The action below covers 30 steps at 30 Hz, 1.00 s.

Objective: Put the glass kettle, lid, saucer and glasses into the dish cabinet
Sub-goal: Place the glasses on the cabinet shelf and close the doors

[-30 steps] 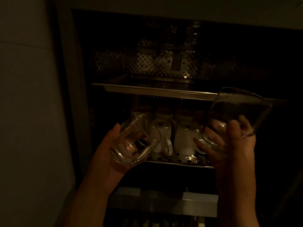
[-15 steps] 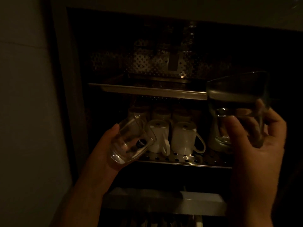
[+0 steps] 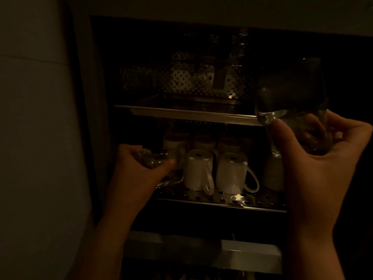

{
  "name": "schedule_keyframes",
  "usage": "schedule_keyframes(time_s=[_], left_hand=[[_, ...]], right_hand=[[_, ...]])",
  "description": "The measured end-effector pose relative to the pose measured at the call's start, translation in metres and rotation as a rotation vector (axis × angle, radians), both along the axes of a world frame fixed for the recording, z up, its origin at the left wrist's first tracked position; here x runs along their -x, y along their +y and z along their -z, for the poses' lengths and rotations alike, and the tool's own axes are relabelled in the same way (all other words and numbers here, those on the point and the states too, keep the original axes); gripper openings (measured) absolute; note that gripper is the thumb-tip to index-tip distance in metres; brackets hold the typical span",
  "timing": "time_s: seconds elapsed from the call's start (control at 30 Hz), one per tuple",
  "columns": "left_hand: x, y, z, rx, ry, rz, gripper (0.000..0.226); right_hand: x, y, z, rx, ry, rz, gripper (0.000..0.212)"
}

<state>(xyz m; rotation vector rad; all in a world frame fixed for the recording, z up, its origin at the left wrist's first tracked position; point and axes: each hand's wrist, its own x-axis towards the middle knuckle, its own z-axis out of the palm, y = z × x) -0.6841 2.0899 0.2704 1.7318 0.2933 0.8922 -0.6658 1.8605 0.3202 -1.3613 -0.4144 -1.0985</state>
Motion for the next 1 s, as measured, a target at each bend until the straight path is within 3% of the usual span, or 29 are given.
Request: schedule_keyframes(time_s=[0.4,0.53,0.63,0.87,1.0], left_hand=[[-0.02,-0.001,0.007,-0.579,0.083,-0.159,0.07],[-0.029,-0.001,0.007,-0.659,0.177,-0.142,0.074],[-0.036,0.0,0.009,-0.602,0.181,-0.088,0.083],[-0.049,0.006,0.017,-0.683,0.252,-0.031,0.051],[-0.057,0.007,0.022,-0.735,0.212,-0.064,0.051]], right_hand=[[-0.022,0.008,-0.01,0.092,-0.041,0.061,0.066],[-0.026,0.007,-0.014,0.111,-0.063,0.08,0.065],[-0.027,0.005,-0.016,0.12,-0.071,0.08,0.066],[-0.031,0.004,-0.018,0.138,-0.079,0.099,0.066],[-0.034,0.004,-0.02,0.162,-0.083,0.13,0.065]])
